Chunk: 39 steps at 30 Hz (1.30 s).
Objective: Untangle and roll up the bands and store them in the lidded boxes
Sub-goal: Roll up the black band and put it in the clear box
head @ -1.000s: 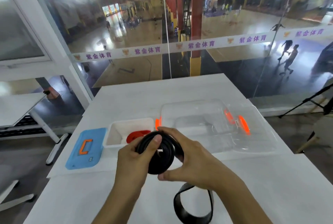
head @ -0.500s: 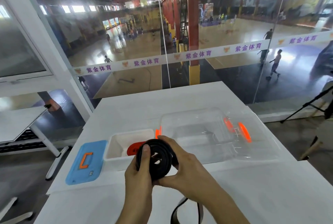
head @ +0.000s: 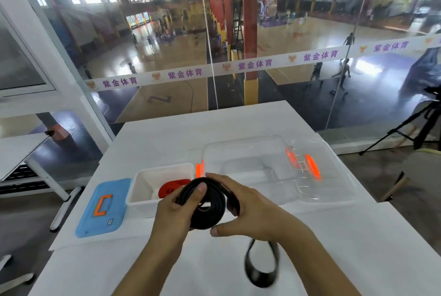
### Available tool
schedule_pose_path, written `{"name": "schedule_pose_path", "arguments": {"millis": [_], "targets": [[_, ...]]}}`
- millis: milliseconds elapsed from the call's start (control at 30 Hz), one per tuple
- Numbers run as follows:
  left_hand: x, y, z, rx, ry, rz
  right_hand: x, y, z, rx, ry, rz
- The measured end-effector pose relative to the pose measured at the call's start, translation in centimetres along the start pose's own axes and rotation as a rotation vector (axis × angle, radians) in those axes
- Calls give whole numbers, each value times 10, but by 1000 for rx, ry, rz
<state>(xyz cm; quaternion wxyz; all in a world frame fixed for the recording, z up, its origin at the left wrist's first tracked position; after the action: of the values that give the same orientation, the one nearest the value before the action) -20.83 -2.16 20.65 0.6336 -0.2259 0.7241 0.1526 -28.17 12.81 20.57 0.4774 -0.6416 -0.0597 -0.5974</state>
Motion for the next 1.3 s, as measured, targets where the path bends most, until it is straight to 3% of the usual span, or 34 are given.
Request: {"name": "schedule_pose_path", "arguments": {"millis": [200, 300, 500, 700, 767, 933, 1100, 1300], "targets": [[18, 22, -4, -244, -82, 124, -8, 15, -3, -203, 45, -130], [30, 29, -3, -268, -107, 130, -13, 22, -5, -307, 65, -176], [41, 31, -5, -15, -224, 238, -28, -2, -10, -157, 35, -117], [26, 19, -31, 501, -148, -62, -31, -20, -17, 84, 21, 88], [24, 18, -36, 530, -127, -141, -30, -18, -19, 104, 20, 87], [32, 16, -44, 268, -26, -83, -39, -21, -30, 77, 73, -3], [47, 28, -47, -23, -51, 72, -52, -20, -46, 11, 125, -105], [61, 47, -51, -247, -97, 104, -59, 0, -58, -202, 153, -215]]}}
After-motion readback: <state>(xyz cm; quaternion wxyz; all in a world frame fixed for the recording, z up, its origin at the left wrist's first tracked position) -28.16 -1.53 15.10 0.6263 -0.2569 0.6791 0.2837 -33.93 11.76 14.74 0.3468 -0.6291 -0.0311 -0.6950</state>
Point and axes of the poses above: each hand's wrist, its own z-axis away from the middle knuckle, its own y-axis out of the palm, x = y × z, the point moved 5 cm from there along -z, towards the middle knuckle, and after that the axes turned 14 degrees about y, right-handed, at the moved point
